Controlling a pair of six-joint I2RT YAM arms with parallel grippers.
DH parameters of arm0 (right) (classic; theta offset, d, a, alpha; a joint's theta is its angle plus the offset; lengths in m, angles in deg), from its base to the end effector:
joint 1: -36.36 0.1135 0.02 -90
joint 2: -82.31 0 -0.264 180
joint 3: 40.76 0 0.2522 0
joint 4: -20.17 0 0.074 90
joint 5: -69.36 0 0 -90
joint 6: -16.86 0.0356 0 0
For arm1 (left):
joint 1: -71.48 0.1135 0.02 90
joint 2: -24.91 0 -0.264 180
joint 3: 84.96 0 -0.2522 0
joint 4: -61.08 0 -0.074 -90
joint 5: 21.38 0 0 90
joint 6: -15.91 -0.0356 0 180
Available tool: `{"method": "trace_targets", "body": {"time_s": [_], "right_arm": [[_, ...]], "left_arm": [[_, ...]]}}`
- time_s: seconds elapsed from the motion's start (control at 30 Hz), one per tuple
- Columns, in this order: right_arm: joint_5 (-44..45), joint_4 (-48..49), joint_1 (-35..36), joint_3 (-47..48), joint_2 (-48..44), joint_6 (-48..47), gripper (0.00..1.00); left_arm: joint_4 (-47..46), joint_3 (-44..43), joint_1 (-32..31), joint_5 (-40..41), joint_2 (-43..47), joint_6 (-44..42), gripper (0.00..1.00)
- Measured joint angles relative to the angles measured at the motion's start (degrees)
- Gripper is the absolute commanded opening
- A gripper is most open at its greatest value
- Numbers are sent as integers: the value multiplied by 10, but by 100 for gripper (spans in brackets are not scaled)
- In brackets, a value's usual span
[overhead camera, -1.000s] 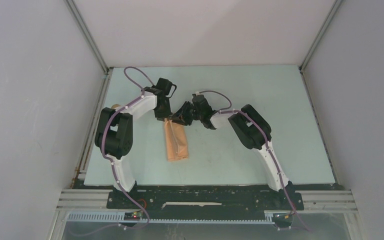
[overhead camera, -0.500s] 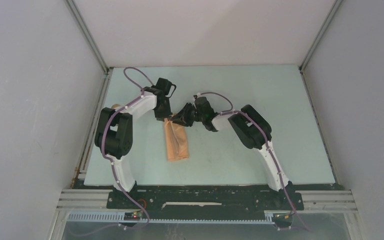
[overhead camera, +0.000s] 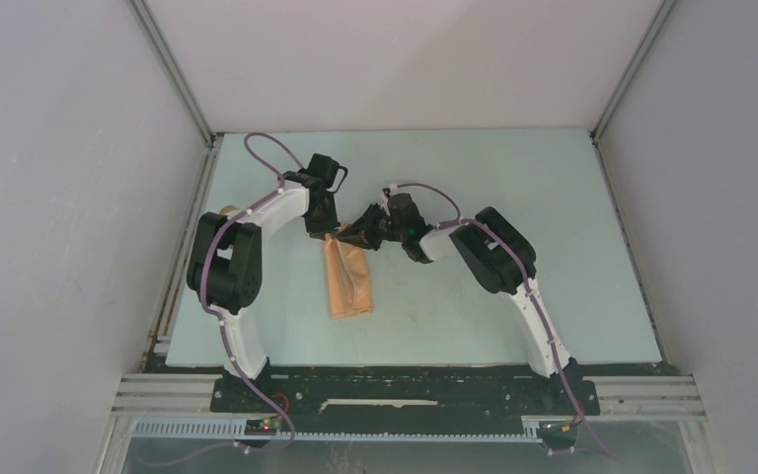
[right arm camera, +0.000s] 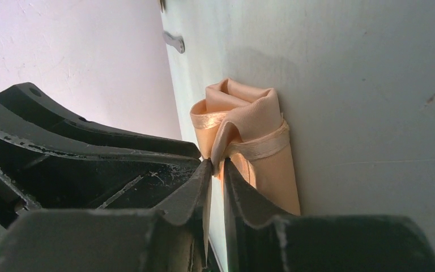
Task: Fold the napkin into a case and place the utensils inside
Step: Grasp the top corner of the smaller rectangle folded napkin from the folded napkin.
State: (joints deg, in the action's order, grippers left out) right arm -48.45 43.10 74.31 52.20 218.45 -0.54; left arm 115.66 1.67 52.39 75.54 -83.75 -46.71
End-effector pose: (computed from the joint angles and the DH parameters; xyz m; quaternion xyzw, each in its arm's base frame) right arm 0.3787 0.3164 0.0873 0.1060 0.8011 0.5685 0.1541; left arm 0.3656 -0.1220 0.1945 -0.0816 0.9795 -0.0142 0.1837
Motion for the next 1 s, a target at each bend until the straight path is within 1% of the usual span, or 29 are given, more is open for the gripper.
{"method": "trace_targets", "body": {"time_s": [0.07,0.17,0.2,0.37,0.5,0.57,0.67,0.7,0.8,0.9,1.0], "right_arm": [[-2,5,-1,0,2,4,21],[-2,7,-1,0,5,10,31],[-2,6,-1,0,7,11,32],[-2,-2,-2,3,10,11,33],[-2,-23,-3,28,18,6,25],[-2,-28,-2,40,26,6,19],[-2,-31,-2,46,33,5,4],[-2,-32,-2,46,33,5,0],[-2,-32,-3,46,33,2,0],[-4,-25,-4,41,33,1,0],[-6,-15,-4,36,33,1,0]], "left_arm": [[0,0,0,0,0,0,33],[0,0,0,-2,0,0,33],[0,0,0,-2,0,0,33],[0,0,0,-1,0,0,31],[0,0,0,-1,0,0,30],[0,0,0,0,0,-1,32],[0,0,0,0,0,-5,35],[0,0,0,0,0,-5,36],[1,0,0,-1,0,-8,36],[5,-8,0,-1,-6,-10,31],[5,-21,0,-1,-19,-10,28]]}}
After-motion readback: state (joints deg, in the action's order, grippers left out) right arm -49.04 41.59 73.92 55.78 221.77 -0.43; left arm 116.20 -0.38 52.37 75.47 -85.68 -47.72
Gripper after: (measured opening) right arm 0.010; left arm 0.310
